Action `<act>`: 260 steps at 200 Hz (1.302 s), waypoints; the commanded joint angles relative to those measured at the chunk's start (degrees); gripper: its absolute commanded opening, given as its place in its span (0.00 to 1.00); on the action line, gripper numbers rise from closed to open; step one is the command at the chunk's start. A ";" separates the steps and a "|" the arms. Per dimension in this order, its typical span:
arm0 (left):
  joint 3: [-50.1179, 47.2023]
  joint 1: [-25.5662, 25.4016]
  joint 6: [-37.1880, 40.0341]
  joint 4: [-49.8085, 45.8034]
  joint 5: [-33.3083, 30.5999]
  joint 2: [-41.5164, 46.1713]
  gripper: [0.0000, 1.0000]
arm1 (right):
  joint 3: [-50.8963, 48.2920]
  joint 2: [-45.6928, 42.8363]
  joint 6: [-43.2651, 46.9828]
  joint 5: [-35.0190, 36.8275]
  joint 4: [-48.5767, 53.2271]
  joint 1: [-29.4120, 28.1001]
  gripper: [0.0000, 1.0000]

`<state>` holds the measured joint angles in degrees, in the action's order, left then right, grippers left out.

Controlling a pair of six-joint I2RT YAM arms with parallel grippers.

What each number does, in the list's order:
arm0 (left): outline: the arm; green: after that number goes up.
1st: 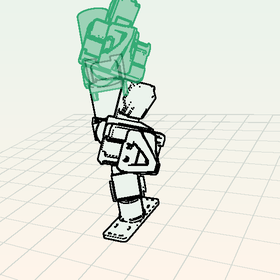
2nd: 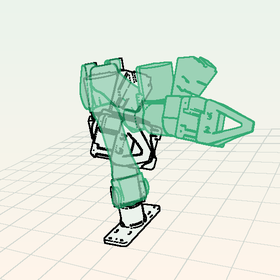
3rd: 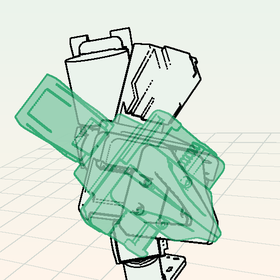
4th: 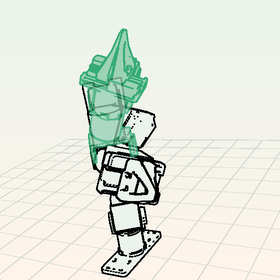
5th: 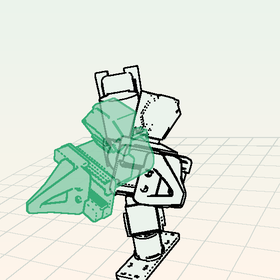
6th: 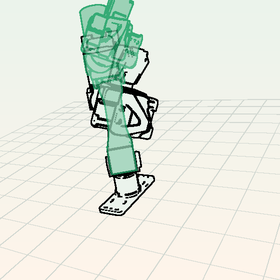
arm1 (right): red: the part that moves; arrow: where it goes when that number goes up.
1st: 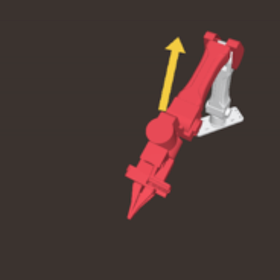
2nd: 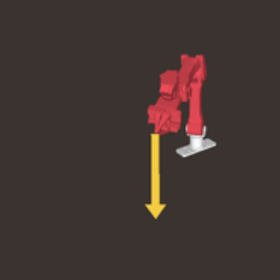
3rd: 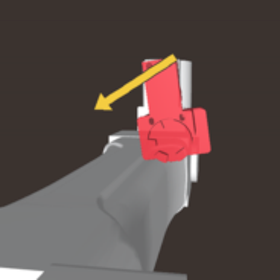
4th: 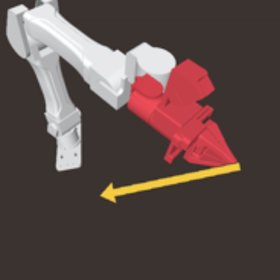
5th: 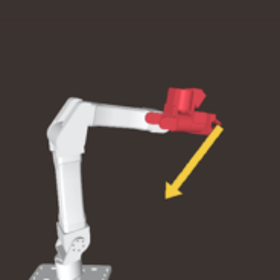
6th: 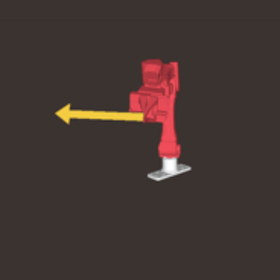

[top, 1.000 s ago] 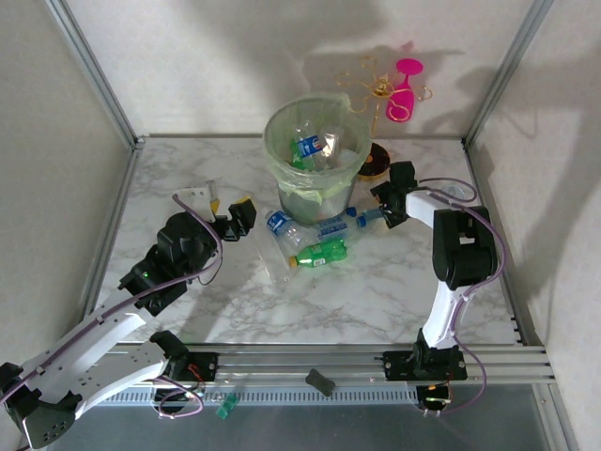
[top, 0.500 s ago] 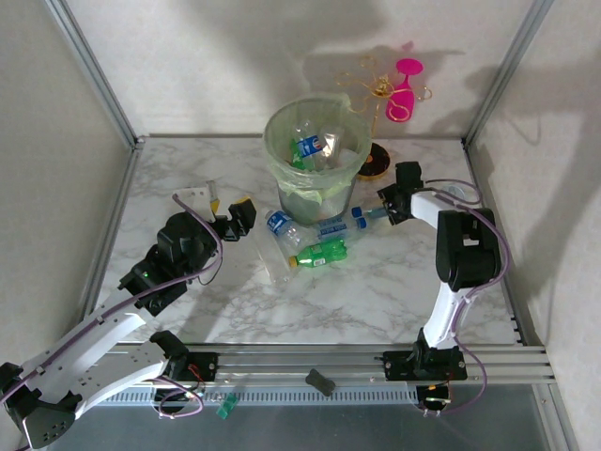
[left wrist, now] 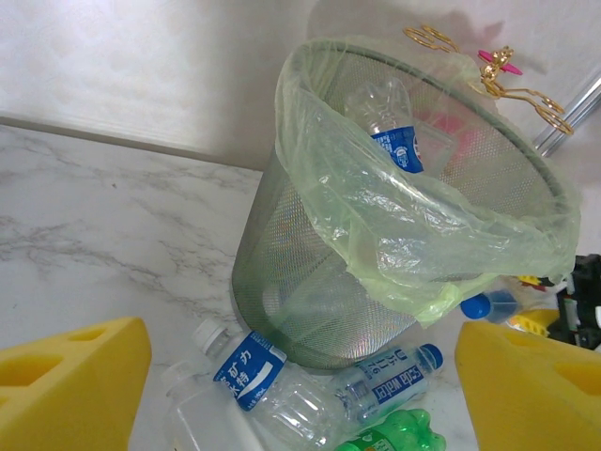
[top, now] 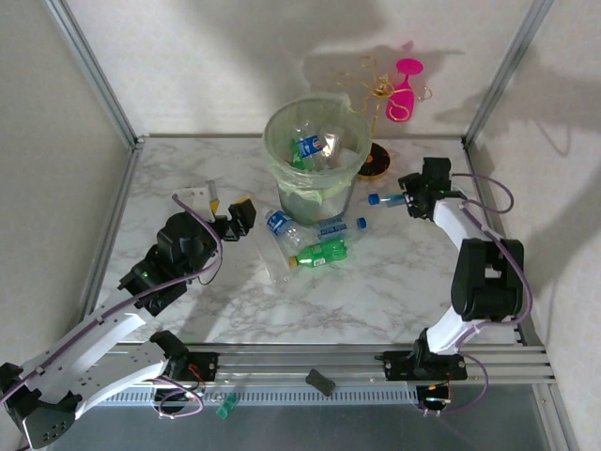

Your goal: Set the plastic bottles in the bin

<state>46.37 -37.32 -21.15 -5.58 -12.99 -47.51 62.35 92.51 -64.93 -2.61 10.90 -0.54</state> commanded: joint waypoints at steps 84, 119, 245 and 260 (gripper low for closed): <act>-0.93 -0.65 0.68 0.58 -0.64 1.54 0.84 | -7.71 -29.95 14.73 4.88 2.25 2.13 0.34; -0.76 -0.65 0.67 0.81 -0.67 1.27 0.84 | -6.86 -35.22 20.05 -1.55 1.53 1.87 0.34; -0.84 -0.65 0.89 0.52 -1.32 2.09 0.84 | 17.11 -23.20 28.74 -8.24 -2.20 -9.59 0.29; -0.85 -0.65 0.84 0.63 -1.32 2.33 0.84 | 20.83 -20.18 29.51 -7.03 -2.19 -11.93 0.29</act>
<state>45.93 -37.43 -21.15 -5.56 -13.37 -46.22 77.89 68.51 -37.74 -10.57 10.46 -9.50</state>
